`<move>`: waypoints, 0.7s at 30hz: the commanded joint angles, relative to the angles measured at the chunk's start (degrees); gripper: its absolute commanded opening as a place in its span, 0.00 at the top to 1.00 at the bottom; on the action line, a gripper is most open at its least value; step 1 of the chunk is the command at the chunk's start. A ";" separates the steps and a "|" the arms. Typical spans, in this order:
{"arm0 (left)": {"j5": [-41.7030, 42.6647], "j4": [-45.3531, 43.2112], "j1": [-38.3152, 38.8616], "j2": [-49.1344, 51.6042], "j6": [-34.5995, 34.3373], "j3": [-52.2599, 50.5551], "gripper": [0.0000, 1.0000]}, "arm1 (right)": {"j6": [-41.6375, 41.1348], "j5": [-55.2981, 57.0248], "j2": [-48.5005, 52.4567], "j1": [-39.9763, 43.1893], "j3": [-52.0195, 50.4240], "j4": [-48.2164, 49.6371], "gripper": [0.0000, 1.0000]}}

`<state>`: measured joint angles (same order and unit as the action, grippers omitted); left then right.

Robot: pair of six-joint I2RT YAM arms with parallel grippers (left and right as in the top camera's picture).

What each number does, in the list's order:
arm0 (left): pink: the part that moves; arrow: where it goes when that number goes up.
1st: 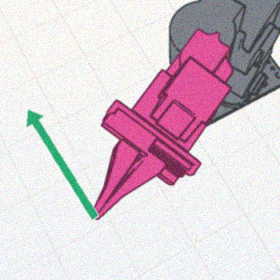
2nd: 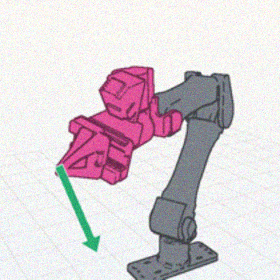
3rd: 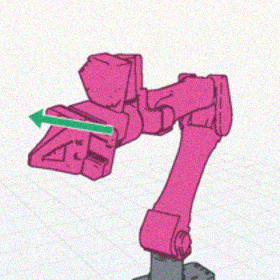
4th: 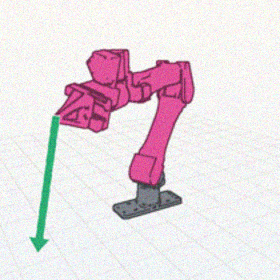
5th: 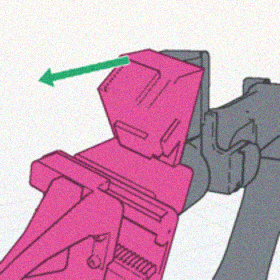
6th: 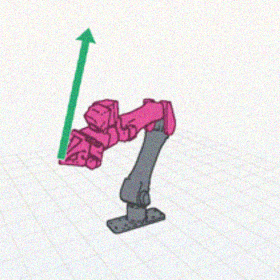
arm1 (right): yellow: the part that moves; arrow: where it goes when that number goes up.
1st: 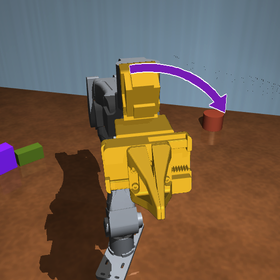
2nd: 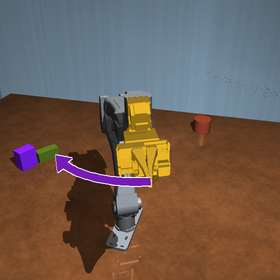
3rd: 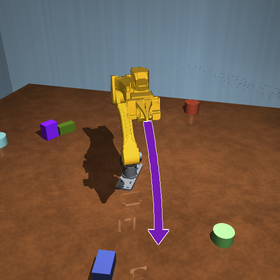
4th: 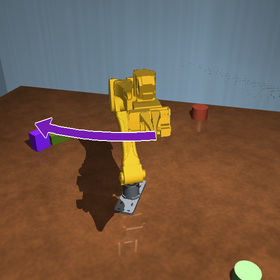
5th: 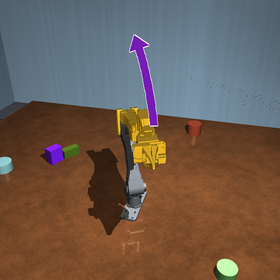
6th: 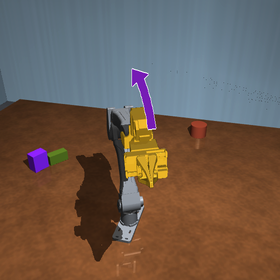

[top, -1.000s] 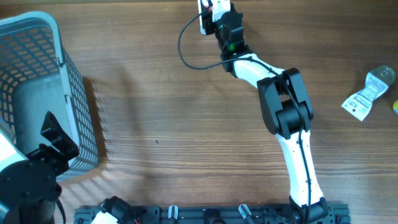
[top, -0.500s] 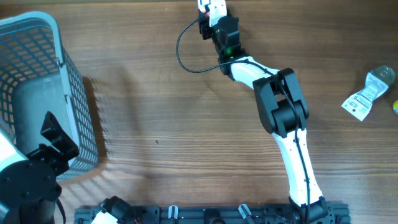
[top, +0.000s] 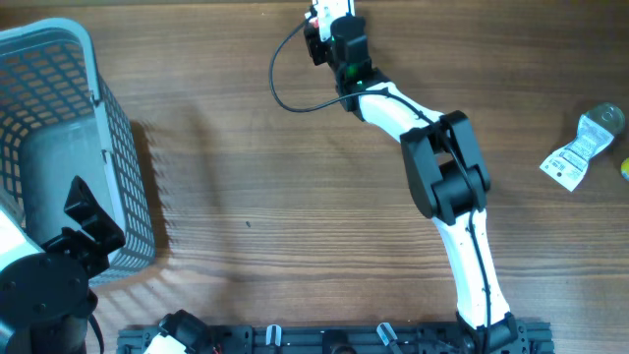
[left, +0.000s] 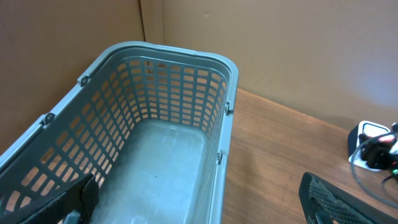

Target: Scan the item barcode

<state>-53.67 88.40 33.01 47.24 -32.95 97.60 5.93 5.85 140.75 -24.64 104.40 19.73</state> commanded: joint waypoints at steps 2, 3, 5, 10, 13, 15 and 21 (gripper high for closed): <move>0.11 0.02 0.37 0.07 -0.55 -0.26 0.00 | -0.02 1.20 -11.74 -0.48 1.14 -3.69 0.42; 0.11 0.02 0.37 0.07 -0.55 -0.26 0.00 | -0.07 1.22 -13.44 -0.55 1.14 -5.18 0.42; 0.11 0.02 0.37 0.07 -0.55 -0.26 0.00 | -0.11 1.27 -17.11 -0.57 1.14 -9.33 0.41; 0.13 0.00 0.37 0.07 -0.57 -0.26 0.00 | -0.11 8.83 -26.80 -0.35 1.14 -26.84 0.47; 0.31 -0.02 0.37 0.07 -0.57 -0.26 0.00 | -1.81 16.26 -30.01 0.11 1.14 -38.88 0.47; 0.33 -0.02 0.37 0.07 -0.57 -0.26 0.00 | -5.97 18.34 -31.36 0.94 1.14 -46.64 0.47; 0.31 -0.02 0.37 0.07 -0.57 -0.26 0.00 | -15.10 18.32 -32.24 6.45 1.14 -65.96 0.42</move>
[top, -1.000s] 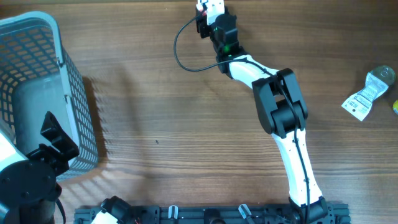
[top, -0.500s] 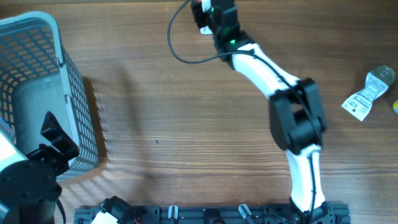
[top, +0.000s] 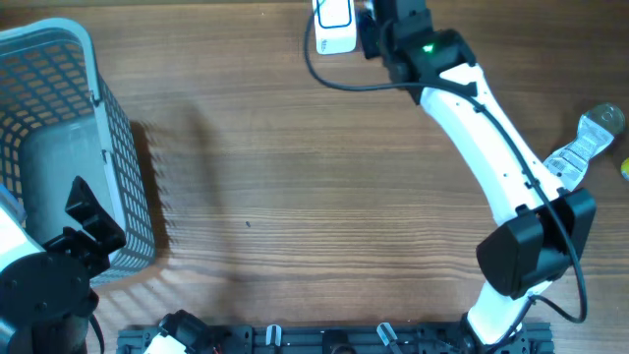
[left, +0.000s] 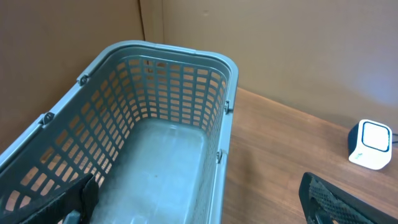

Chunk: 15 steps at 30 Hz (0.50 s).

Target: Scan the item barcode

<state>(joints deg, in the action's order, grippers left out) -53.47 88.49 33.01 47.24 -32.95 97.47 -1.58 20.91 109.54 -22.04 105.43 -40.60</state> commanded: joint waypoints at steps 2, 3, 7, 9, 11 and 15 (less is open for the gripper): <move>0.11 -0.26 0.37 0.07 -0.57 -0.13 0.00 | -9.90 3.02 -1.01 6.78 0.07 -9.64 0.43; 0.11 -0.48 0.37 0.07 -0.57 -0.13 0.00 | -11.10 2.40 -1.01 9.16 0.07 -11.54 0.43; 0.13 -0.68 0.37 0.07 -0.57 -0.13 0.00 | -11.21 -2.27 -1.01 18.12 0.07 -13.05 0.44; 0.26 -0.70 0.37 0.07 -0.57 -0.13 0.00 | -12.70 -2.99 -1.01 22.80 0.04 -13.00 0.47; 1.05 -0.70 0.37 0.07 -0.57 -0.13 0.00 | -13.11 -2.99 -0.96 27.39 -0.02 -12.33 0.48; 1.49 -0.68 0.37 0.07 -0.57 -0.13 0.00 | -12.96 -3.06 -0.04 35.65 -0.02 -8.68 0.46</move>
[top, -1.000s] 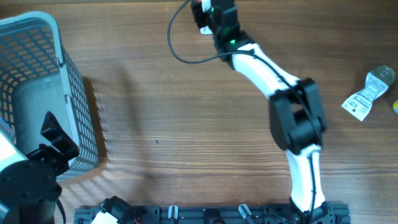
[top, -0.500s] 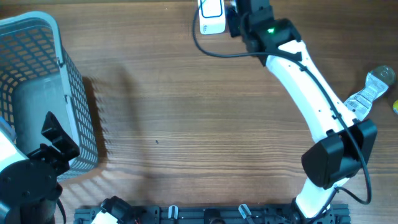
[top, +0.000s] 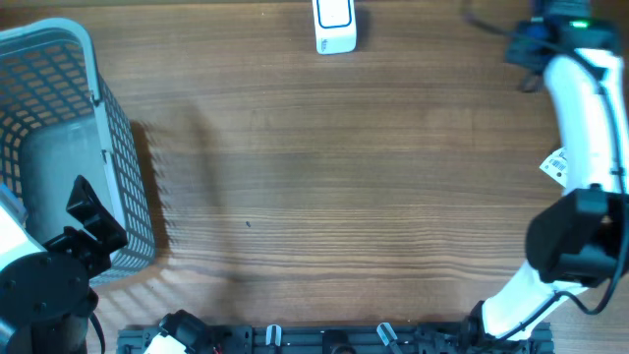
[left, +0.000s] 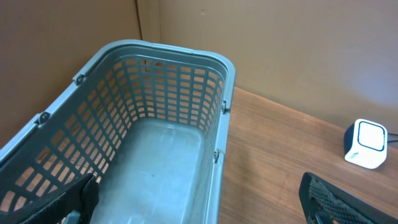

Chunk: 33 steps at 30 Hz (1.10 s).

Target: Scan the item barcode

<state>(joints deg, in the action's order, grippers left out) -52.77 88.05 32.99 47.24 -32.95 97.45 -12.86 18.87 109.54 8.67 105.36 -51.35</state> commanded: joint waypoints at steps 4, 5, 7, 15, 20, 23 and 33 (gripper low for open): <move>0.90 -0.26 0.39 0.07 -0.57 -0.11 0.00 | 1.18 -3.08 2.21 10.78 -0.04 5.05 0.45; 0.92 -0.26 0.39 0.07 -0.57 -0.11 0.00 | 1.68 -3.54 3.04 12.09 -0.04 5.64 0.45; 0.90 -0.26 0.39 0.07 -0.55 -0.09 0.00 | 2.36 -3.98 5.20 14.82 -0.04 7.15 0.45; 0.92 -0.26 0.39 0.07 -0.57 -0.11 0.00 | 2.45 -7.10 13.00 21.94 -0.04 10.80 0.44; 0.92 -0.24 0.39 0.07 -0.55 -0.11 0.00 | 2.38 -7.15 16.96 25.83 -0.04 12.24 0.44; 0.92 -0.22 0.39 0.07 -0.57 -0.11 0.00 | 2.25 -7.21 18.53 28.41 -0.04 13.03 0.44; 2.25 -0.22 0.39 0.07 -0.55 -0.11 0.00 | 2.38 -14.53 20.02 33.64 -0.04 13.73 0.10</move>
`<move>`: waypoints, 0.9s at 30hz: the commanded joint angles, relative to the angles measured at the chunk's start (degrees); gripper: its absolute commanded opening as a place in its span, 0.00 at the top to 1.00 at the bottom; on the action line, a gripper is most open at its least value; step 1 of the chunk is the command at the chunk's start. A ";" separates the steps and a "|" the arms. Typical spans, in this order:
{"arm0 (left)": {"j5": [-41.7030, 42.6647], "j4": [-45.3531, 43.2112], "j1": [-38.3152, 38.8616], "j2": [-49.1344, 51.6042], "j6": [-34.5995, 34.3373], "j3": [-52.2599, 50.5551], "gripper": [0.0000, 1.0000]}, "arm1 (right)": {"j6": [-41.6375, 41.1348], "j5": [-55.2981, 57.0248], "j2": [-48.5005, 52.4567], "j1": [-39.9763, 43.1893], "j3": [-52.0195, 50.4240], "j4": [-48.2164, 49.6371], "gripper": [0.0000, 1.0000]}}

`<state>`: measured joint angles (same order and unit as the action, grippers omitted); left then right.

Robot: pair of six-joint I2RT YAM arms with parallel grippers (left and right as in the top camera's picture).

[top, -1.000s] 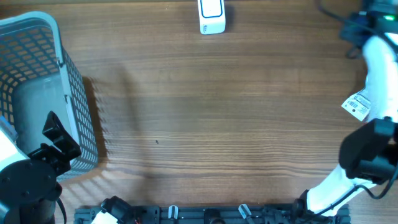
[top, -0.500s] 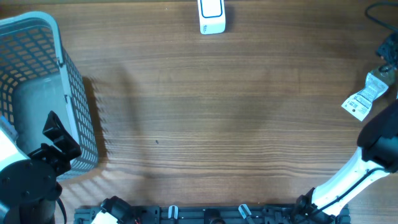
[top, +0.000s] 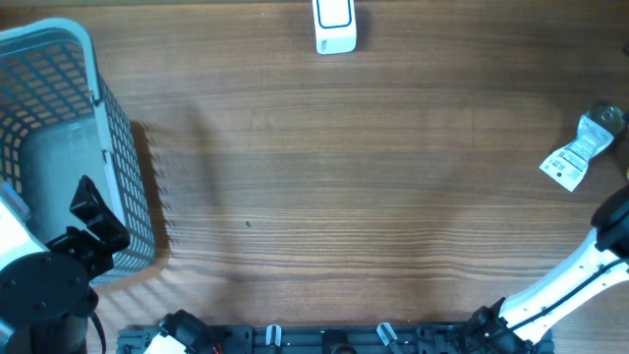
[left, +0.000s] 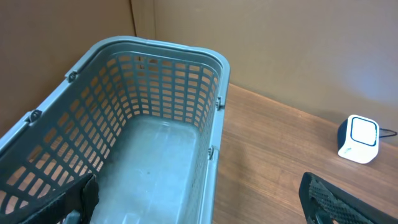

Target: Scan the item barcode

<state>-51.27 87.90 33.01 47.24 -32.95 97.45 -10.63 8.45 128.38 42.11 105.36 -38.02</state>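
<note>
The item [top: 578, 150], a small clear package with a white printed label and a greenish top, lies flat near the table's right edge. The white barcode scanner [top: 335, 26] stands at the far middle edge, and it also shows as a scanner [left: 359, 138] with a blue-rimmed window in the left wrist view. My left gripper [top: 96, 224] hangs open and empty over the basket's near right corner, its fingers [left: 346, 200] spread wide. Of my right arm [top: 580, 270] only a white link and dark elbow show at the lower right. Its gripper is out of view.
A grey plastic mesh basket [top: 108, 118] stands at the left edge of the table, and the left wrist view shows nothing inside the basket [left: 214, 102]. Brown cardboard walls rise behind the table. The arm bases run along the near edge.
My right arm has gone from the far right corner to the lower right edge, its gripper now out of frame. The item shows whole again. The left wrist view has shifted slightly.
My right gripper was at the scanner at the far middle edge. Then it stood just right of the scanner. Later it was at the far right corner, its arm over the item. Now it is out of view. My left gripper stayed open over the basket.
</note>
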 commanded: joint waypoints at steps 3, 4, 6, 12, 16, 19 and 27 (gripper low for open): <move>0.74 -0.04 0.37 0.07 -0.55 -0.11 0.00 | 0.20 -6.14 1.18 0.04 -0.04 1.20 0.00; 0.74 0.07 0.37 0.07 -0.55 -0.11 0.00 | 0.31 -7.32 1.18 -0.11 -0.04 1.38 0.00; 0.74 0.15 0.37 0.07 -0.55 -0.11 0.00 | 1.86 -10.16 1.18 -0.37 -0.04 1.95 0.00; 0.74 0.24 0.37 0.07 -0.55 -0.11 0.00 | 4.68 -13.03 1.03 -2.10 0.09 3.67 0.00; 0.72 0.26 0.37 0.07 -0.55 -0.11 0.00 | 4.87 -13.51 -0.15 -4.00 0.09 4.44 0.00; 0.70 0.24 0.37 0.07 -0.55 -0.11 0.00 | 6.58 -17.20 -1.55 -5.55 0.52 4.59 0.00; 0.72 0.24 0.37 0.07 -0.55 -0.09 0.00 | 6.60 -22.03 -8.20 -15.58 0.83 4.48 0.00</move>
<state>-50.87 88.14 33.01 47.24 -32.95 97.45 -5.21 -10.26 126.08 32.08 105.36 -33.74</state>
